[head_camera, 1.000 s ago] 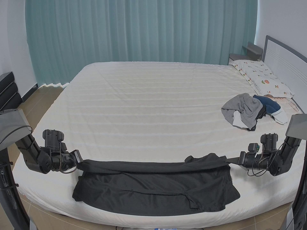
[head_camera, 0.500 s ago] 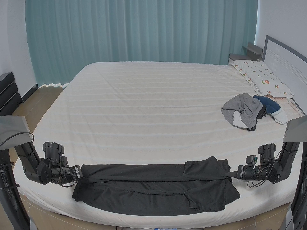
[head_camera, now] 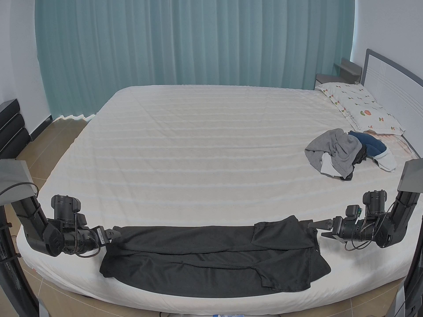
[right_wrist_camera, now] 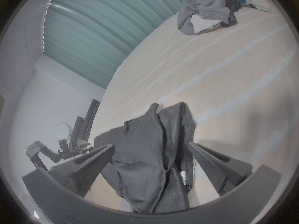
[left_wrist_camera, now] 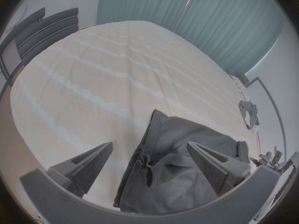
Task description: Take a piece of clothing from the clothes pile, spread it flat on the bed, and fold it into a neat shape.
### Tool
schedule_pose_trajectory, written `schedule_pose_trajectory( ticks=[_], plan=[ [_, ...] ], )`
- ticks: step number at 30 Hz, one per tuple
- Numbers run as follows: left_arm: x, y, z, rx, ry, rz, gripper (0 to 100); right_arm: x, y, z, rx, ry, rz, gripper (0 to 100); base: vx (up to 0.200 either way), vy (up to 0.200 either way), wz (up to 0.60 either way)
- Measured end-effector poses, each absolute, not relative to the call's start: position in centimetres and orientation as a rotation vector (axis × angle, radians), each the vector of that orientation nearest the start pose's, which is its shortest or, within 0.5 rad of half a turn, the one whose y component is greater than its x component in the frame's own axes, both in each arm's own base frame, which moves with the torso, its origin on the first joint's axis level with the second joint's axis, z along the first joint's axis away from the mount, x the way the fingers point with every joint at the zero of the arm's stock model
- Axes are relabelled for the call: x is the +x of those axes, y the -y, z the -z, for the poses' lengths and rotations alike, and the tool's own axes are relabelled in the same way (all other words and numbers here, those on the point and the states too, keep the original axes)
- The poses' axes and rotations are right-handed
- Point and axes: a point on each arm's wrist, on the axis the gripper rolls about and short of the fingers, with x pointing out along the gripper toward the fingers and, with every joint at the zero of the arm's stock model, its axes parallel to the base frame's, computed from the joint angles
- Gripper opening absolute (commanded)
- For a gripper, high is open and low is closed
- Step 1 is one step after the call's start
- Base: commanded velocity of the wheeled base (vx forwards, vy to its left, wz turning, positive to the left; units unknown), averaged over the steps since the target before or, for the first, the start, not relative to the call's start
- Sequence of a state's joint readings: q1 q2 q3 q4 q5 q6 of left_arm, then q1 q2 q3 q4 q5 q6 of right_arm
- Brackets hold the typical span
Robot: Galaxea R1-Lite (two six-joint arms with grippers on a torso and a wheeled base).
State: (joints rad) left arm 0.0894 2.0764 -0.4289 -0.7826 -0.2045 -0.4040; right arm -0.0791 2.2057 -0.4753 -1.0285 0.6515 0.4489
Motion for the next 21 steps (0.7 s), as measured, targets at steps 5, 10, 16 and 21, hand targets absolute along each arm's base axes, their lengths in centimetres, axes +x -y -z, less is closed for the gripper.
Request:
schedule_pose_trajectory(
  ticks=[5, 10, 16, 21],
  plan=[
    [28.0, -2.5, -1.9, -0.621, -0.808, -0.067, 100, 31.1, 1.1, -0.3, 0.682, -0.735, -0.335, 100, 0.000, 0.000, 0.00],
    [30.0, -2.3, -2.5, -0.688, -0.758, -0.065, 100, 32.2, 0.5, 0.0, 0.707, -0.725, -0.269, 100, 0.000, 0.000, 0.00],
    [32.4, -1.1, -0.6, -0.693, -0.784, -0.062, 100, 33.1, -0.3, 0.8, 0.746, -0.735, -0.219, 100, 0.000, 0.000, 0.00],
    [33.2, 0.2, 0.8, -0.660, -0.804, -0.085, 100, 33.2, -0.5, 1.5, 0.755, -0.752, -0.201, 100, 0.000, 0.000, 0.00]
  ],
)
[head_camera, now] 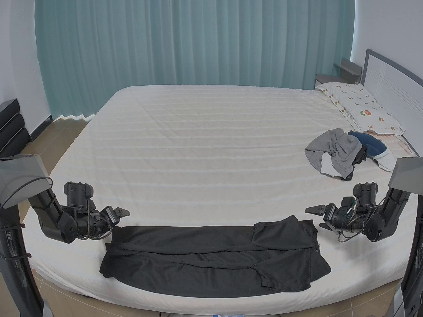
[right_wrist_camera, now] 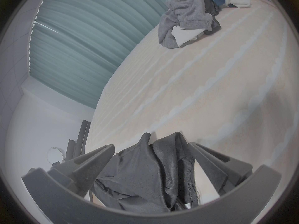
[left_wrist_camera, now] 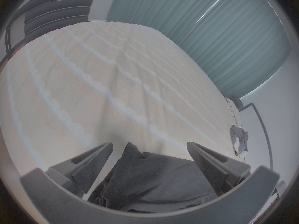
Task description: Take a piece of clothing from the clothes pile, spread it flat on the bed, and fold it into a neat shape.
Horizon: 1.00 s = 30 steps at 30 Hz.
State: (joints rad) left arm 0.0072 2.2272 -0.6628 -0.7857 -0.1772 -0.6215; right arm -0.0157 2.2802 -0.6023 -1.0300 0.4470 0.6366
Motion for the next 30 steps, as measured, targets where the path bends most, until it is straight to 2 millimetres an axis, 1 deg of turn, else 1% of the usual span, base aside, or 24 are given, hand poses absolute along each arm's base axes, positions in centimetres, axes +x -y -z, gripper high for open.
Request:
schedule_pose_trajectory(
  ticks=[4, 5, 10, 13, 19, 24, 30],
  plan=[
    [33.7, 0.7, 1.3, -0.660, -0.810, -0.079, 100, 33.0, -0.4, 1.8, 0.758, -0.764, -0.193, 100, 0.000, 0.000, 0.00],
    [33.8, 0.7, 1.4, -0.664, -0.809, -0.080, 0, 33.0, -0.4, 1.9, 0.759, -0.767, -0.191, 100, 0.000, 0.000, 0.00],
    [34.1, 0.8, 1.7, -0.668, -0.807, -0.104, 0, 32.4, -0.5, 2.1, 0.753, -0.774, -0.167, 100, 0.000, 0.000, 0.00],
    [34.2, 0.6, 1.9, -0.662, -0.794, -0.157, 0, 32.3, -0.5, 2.2, 0.745, -0.757, -0.149, 100, 0.000, 0.000, 0.00],
    [34.3, 0.0, 1.8, -0.729, -0.758, -0.222, 0, 32.0, -1.0, 2.5, 0.760, -0.767, -0.142, 100, 0.000, 0.000, 0.00],
    [34.7, 0.0, 1.5, -0.767, -0.678, -0.207, 0, 32.0, -1.6, 2.6, 0.781, -0.774, -0.146, 100, 0.000, 0.000, 0.00],
    [34.5, 0.0, 2.0, -0.772, -0.683, -0.214, 0, 32.6, -1.8, 2.5, 0.781, -0.736, -0.160, 100, 0.000, 0.000, 0.00]
  ],
)
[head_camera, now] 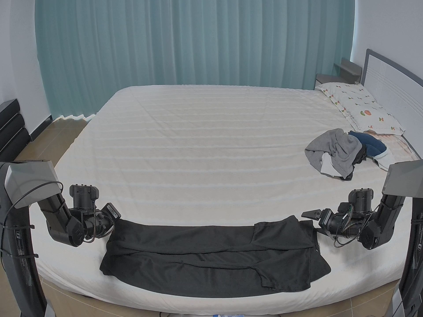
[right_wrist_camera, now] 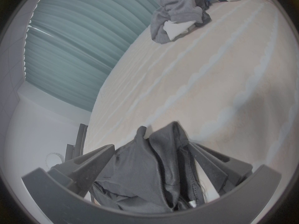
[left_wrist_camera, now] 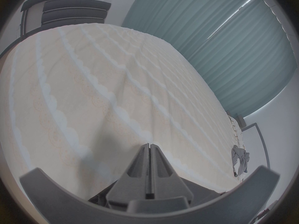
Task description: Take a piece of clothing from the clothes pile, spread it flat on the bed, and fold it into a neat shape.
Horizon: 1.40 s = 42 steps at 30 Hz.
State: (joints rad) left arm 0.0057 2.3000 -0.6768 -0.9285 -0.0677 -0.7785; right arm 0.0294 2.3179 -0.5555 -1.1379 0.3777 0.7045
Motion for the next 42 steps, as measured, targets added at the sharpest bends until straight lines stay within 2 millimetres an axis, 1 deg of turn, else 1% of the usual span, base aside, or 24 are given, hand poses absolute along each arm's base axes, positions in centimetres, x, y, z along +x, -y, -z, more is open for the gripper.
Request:
schedule_pose_trajectory(
  ticks=[6, 10, 17, 22, 27, 28, 33, 37, 42],
  plan=[
    [34.4, -0.1, 2.3, -0.772, -0.691, -0.219, 0, 32.8, -1.4, 2.3, 0.776, -0.714, -0.130, 100, 0.000, 0.000, 0.00],
    [34.4, -0.1, 2.3, -0.773, -0.693, -0.220, 0, 32.7, -1.3, 1.8, 0.778, -0.694, -0.134, 100, 0.000, 0.000, 0.00],
    [34.4, -0.1, 2.4, -0.773, -0.694, -0.221, 0, 32.4, -2.2, 1.3, 0.768, -0.697, -0.165, 100, 0.000, 0.000, 0.00],
    [34.3, -0.1, 2.4, -0.774, -0.695, -0.220, 0, 32.6, -2.5, 1.7, 0.766, -0.707, -0.171, 100, 0.000, 0.000, 0.00],
    [34.3, -0.1, 2.4, -0.775, -0.695, -0.221, 0, 33.0, -2.5, 2.6, 0.766, -0.721, -0.166, 100, 0.000, 0.000, 0.00],
    [34.3, -0.1, 2.4, -0.775, -0.695, -0.221, 0, 33.1, -2.6, 2.8, 0.766, -0.723, -0.166, 0, 0.000, 0.000, 0.00],
    [34.4, -0.1, 2.4, -0.775, -0.695, -0.220, 0, 33.8, -2.8, 3.4, 0.759, -0.720, -0.164, 0, 0.000, 0.000, 0.00],
    [34.4, -0.1, 2.4, -0.776, -0.694, -0.221, 0, 33.9, -2.7, 3.8, 0.755, -0.722, -0.149, 0, 0.000, 0.000, 0.00],
    [34.4, -0.3, 2.3, -0.802, -0.690, -0.234, 0, 34.4, -1.9, 3.8, 0.760, -0.697, -0.118, 0, 0.000, 0.000, 0.00]
  ],
)
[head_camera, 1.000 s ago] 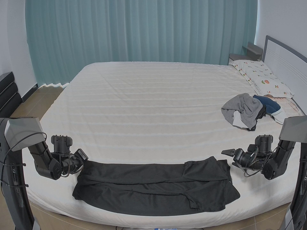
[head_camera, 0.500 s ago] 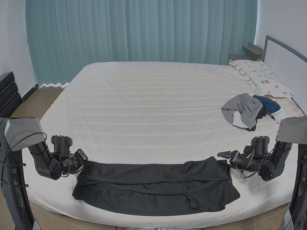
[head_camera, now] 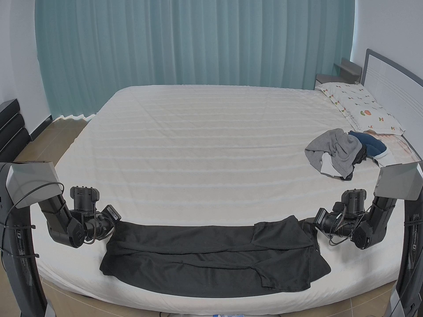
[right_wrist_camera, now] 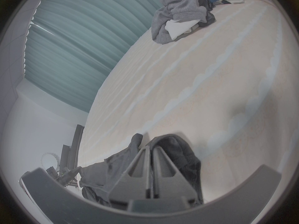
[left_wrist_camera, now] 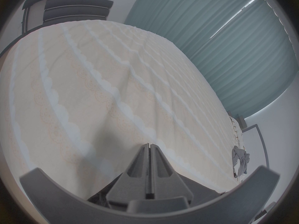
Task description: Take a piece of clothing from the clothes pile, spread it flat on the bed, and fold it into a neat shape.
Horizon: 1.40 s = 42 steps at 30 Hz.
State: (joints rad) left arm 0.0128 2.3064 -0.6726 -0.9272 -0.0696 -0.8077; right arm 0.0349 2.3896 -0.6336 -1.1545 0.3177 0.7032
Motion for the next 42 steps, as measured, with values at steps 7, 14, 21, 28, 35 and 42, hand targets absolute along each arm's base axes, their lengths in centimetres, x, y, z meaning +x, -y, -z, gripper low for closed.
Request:
schedule_pose_trajectory(
  ticks=[7, 14, 21, 28, 35, 42],
  plan=[
    [34.4, -0.4, 2.3, -0.807, -0.687, -0.239, 0, 34.9, -1.1, 3.5, 0.768, -0.654, -0.110, 0, 0.000, 0.000, 0.00],
    [34.2, -0.6, 2.3, -0.808, -0.692, -0.247, 0, 35.1, -1.0, 3.5, 0.773, -0.634, -0.111, 0, 0.000, 0.000, 0.00],
    [33.9, -0.6, 2.4, -0.808, -0.698, -0.249, 100, 34.9, -1.0, 3.8, 0.774, -0.645, -0.108, 100, 0.000, 0.000, 0.00],
    [33.8, -0.6, 2.4, -0.811, -0.701, -0.247, 100, 34.7, -1.2, 2.4, 0.766, -0.582, -0.145, 100, 0.000, 0.000, 0.00],
    [34.1, -1.3, 2.1, -0.883, -0.676, -0.273, 100, 33.7, -3.1, 1.0, 0.747, -0.580, -0.231, 100, 0.000, 0.000, 0.00],
    [34.2, -1.6, 1.6, -0.908, -0.654, -0.279, 100, 33.2, -3.4, 1.9, 0.757, -0.646, -0.314, 100, 0.000, 0.000, 0.00]
  ],
)
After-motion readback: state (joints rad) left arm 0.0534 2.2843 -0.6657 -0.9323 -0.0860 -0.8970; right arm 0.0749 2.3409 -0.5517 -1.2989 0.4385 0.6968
